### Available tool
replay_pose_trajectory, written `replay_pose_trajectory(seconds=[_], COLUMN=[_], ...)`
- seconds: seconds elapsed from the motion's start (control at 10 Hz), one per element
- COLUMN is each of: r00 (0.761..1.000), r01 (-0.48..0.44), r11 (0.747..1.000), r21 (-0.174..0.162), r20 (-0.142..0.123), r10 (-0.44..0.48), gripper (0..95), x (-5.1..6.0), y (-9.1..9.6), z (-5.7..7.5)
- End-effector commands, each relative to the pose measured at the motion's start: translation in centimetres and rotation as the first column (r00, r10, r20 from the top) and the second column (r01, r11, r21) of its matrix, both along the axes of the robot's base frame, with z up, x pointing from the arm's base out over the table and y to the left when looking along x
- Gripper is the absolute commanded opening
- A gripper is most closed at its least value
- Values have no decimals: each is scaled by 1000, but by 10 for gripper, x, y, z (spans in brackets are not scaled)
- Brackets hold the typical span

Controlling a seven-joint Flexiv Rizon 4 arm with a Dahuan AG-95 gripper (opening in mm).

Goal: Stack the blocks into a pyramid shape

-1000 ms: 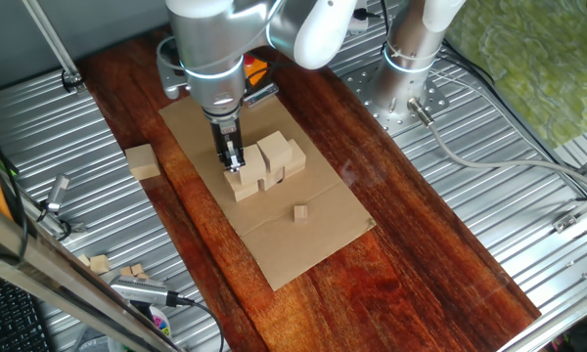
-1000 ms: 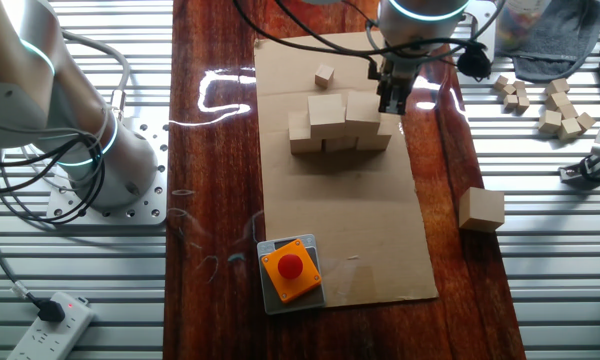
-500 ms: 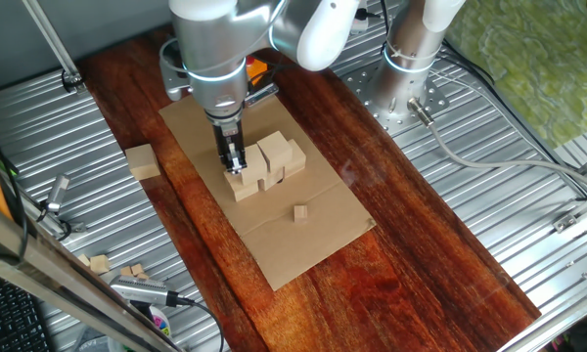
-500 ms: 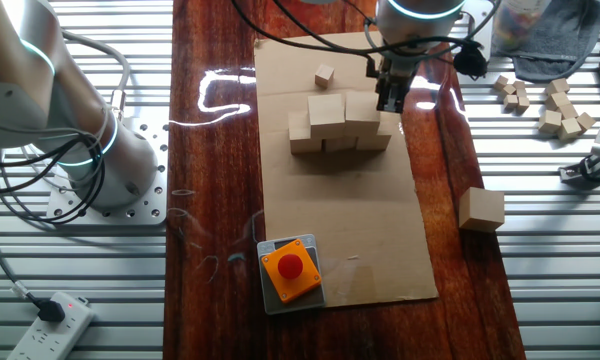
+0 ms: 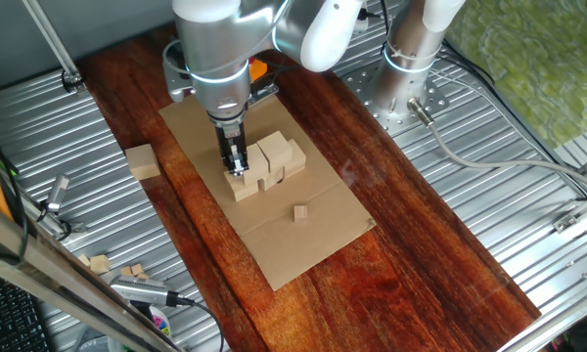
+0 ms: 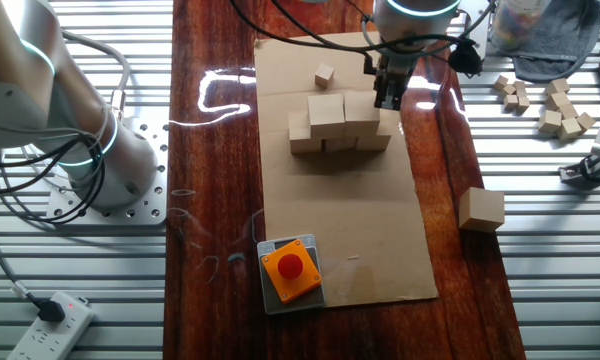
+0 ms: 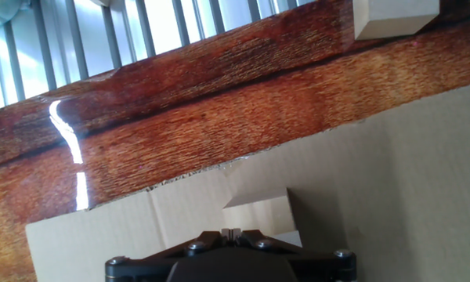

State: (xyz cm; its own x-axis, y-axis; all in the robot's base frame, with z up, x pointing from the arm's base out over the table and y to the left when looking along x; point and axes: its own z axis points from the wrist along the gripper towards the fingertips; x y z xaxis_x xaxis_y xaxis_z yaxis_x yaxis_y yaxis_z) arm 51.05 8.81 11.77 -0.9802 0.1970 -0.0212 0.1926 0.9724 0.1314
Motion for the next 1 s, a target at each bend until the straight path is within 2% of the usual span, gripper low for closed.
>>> replay_pose_trajectory(seconds=[0.1,1.0], r00=[1000,1000], r01=[-1,5], r11=[1000,1000], r21=[2,1], r20=[0,-2], r10=[1,-5], gripper=[0,0], x=[0,-2], y=[0,5], z=[0,0])
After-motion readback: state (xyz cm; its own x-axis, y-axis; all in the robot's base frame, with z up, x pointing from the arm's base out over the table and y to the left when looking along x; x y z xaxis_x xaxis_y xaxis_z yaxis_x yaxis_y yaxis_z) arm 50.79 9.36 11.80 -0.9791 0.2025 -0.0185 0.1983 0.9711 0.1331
